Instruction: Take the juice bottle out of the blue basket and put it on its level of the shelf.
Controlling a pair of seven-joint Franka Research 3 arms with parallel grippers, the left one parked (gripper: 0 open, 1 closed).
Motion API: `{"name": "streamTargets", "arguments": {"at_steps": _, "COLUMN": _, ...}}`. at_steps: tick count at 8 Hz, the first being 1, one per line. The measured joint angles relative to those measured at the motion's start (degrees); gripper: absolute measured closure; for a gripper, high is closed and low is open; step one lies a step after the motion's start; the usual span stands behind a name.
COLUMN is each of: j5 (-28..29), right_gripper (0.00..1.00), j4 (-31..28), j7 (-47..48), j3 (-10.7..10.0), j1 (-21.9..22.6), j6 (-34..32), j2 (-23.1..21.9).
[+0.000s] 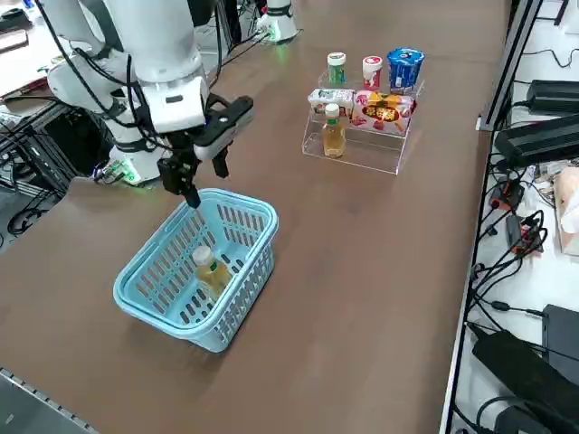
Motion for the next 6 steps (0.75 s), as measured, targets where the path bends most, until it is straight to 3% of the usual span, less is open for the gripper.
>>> {"name": "streamTargets", "arguments": {"at_steps": 3, "j5": -0.01, "right_gripper": 0.00, "j4": -8.00, "j7": -3.64, "j3": 0.03, "j1": -2.39, "j6": 11.77, "j2": 0.10}}
{"name": "streamTargets", "arguments": {"at_steps": 6, "j5": -0.01, "right_gripper": 0.00, "j4": -12.22, "j7": -6.74, "j3": 0.04, "j1": -4.74, "j6": 18.81, "j2": 0.87}}
